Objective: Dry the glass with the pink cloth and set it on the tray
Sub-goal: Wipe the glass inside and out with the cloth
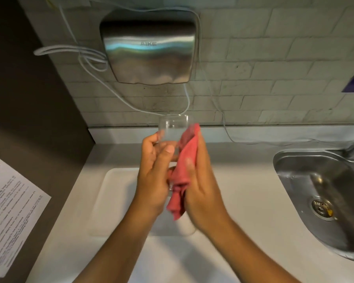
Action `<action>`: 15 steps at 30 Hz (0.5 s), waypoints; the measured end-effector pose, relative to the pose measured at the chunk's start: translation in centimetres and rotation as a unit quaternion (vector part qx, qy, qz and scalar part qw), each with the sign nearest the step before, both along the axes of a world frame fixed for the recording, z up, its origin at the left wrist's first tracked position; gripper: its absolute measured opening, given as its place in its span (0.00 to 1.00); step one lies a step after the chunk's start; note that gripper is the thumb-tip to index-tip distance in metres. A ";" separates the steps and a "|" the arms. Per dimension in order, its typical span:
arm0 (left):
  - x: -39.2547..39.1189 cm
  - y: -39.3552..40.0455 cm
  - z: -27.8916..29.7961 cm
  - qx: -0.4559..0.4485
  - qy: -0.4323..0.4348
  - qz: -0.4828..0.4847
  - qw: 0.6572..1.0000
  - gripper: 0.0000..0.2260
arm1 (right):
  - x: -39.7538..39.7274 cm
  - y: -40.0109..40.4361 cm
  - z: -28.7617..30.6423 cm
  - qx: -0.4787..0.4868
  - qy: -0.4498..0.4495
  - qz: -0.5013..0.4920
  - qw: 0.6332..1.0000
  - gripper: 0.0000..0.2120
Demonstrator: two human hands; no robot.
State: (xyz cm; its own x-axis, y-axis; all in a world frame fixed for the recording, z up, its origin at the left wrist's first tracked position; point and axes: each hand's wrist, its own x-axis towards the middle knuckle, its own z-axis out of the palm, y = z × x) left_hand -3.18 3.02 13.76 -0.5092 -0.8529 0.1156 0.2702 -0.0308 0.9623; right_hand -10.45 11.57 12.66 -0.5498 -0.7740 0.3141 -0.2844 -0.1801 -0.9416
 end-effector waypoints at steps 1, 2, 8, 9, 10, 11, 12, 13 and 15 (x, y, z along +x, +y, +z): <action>0.2 -0.4 0.3 -0.013 0.001 -0.002 1.000 0.21 | 0.9 0.5 -1.0 0.002 0.017 0.007 1.000 0.32; 0.4 -0.5 0.4 -0.028 -0.004 -0.006 1.000 0.22 | 1.4 0.9 -1.6 -0.006 0.024 0.011 1.000 0.32; 0.4 0.7 -0.1 -0.017 -0.029 -0.019 0.999 0.21 | -2.0 -1.1 2.0 -0.031 -0.059 -0.017 0.998 0.29; 0.4 0.5 0.2 -0.013 -0.025 -0.014 1.000 0.19 | -1.5 -0.9 2.0 -0.028 -0.052 -0.005 0.998 0.30; 0.5 0.2 0.5 -0.011 -0.018 -0.009 1.000 0.18 | -0.7 -0.5 1.3 -0.025 -0.041 0.012 0.999 0.30; 0.6 -0.2 0.8 -0.009 -0.008 -0.003 1.000 0.17 | 0.3 0.0 0.3 -0.020 -0.023 0.028 0.999 0.31; 0.7 -0.5 1.0 -0.011 -0.002 0.002 1.000 0.18 | 1.2 0.5 -0.6 -0.015 0.002 0.033 0.999 0.31; 0.8 -0.6 1.1 -0.019 -0.003 0.003 1.000 0.20 | 1.5 0.8 -1.3 -0.018 0.023 0.031 0.999 0.32; 0.8 -0.2 1.0 -0.032 -0.025 -0.011 0.999 0.25 | 0.7 0.2 -0.8 -0.025 0.007 0.016 1.000 0.32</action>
State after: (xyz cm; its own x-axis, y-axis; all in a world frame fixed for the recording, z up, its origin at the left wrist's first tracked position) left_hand -2.38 2.79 14.80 -0.5351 -0.8326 0.1434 0.2212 0.0257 0.9749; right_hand -9.76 11.80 11.82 -0.5208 -0.7743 0.3594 -0.2905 -0.2351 -0.9275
